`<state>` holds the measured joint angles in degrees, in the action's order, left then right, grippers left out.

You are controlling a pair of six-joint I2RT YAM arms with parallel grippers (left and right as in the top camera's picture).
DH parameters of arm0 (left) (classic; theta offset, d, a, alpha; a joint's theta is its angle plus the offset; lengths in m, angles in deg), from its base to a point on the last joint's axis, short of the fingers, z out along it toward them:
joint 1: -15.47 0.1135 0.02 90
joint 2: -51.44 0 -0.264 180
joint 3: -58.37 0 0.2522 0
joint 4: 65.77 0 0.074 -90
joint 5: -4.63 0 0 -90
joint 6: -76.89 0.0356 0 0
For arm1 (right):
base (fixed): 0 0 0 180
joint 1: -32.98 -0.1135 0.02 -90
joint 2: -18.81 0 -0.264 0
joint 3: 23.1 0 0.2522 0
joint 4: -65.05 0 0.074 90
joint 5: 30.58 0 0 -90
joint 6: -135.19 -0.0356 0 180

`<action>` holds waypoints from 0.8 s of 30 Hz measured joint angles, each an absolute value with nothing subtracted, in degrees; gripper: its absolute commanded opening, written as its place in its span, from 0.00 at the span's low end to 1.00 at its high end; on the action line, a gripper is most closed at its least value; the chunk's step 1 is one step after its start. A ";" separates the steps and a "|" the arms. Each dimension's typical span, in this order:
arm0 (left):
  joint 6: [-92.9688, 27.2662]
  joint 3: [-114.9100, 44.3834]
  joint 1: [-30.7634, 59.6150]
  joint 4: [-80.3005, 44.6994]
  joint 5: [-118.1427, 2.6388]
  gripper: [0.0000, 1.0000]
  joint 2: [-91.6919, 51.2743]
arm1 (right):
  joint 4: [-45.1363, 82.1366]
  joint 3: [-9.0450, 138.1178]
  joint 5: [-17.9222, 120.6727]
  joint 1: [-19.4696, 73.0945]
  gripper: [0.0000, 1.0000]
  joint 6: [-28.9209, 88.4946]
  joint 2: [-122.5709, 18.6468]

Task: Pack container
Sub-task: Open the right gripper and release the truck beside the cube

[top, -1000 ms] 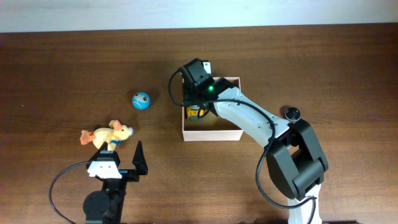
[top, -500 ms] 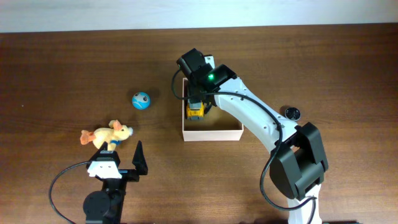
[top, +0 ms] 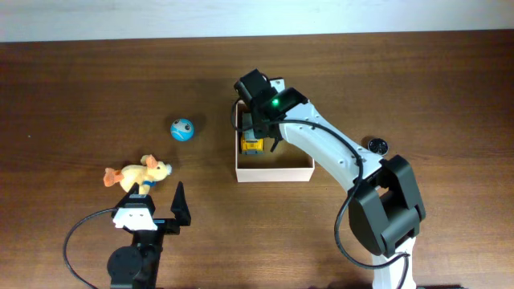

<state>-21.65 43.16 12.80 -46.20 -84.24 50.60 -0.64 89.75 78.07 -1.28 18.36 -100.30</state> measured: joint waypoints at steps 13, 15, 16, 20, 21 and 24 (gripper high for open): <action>-21.65 43.16 12.80 -46.20 -84.24 0.99 50.60 | 6.27 85.29 76.92 -1.28 0.63 18.20 -100.30; -21.65 43.16 12.80 -46.20 -84.24 0.99 50.60 | 6.82 85.18 76.46 -1.28 0.63 18.18 -100.30; -21.65 43.16 12.80 -46.23 -84.24 0.99 50.60 | 6.99 85.18 76.26 -1.28 0.63 18.16 -100.30; -21.65 43.16 12.80 -46.20 -84.24 0.99 50.60 | 7.82 85.14 75.67 -1.28 0.63 18.22 -100.30; -21.65 43.16 12.80 -46.23 -84.24 0.99 50.60 | 8.06 85.14 75.63 -1.28 0.63 18.18 -100.30; -21.65 43.16 12.80 -46.20 -84.24 0.99 50.60 | 8.06 85.14 75.41 -1.28 0.63 18.22 -100.30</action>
<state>-21.65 43.16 12.80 -46.20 -84.24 50.60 8.06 85.14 75.41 -1.28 18.22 -100.30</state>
